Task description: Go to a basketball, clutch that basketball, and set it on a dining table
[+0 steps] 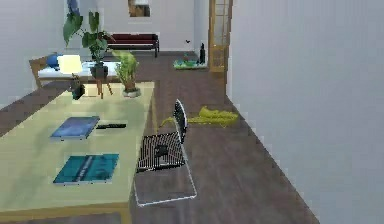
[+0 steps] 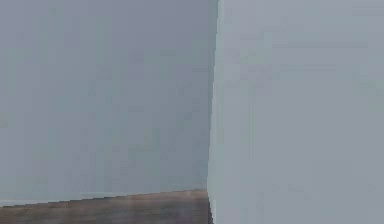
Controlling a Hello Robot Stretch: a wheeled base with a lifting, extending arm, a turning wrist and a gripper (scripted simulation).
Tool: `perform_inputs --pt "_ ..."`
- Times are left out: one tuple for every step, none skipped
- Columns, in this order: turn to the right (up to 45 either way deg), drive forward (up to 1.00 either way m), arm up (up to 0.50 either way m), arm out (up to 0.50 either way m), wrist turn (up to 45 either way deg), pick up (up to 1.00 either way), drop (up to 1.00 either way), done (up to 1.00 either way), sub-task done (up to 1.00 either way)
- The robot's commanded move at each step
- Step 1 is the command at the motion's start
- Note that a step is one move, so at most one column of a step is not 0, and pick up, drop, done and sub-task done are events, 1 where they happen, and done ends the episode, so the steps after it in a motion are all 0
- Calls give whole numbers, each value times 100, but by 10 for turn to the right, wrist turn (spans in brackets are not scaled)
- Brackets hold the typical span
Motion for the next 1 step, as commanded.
perform_inputs --pt "0 5 0 0 0 0 0 0 0"
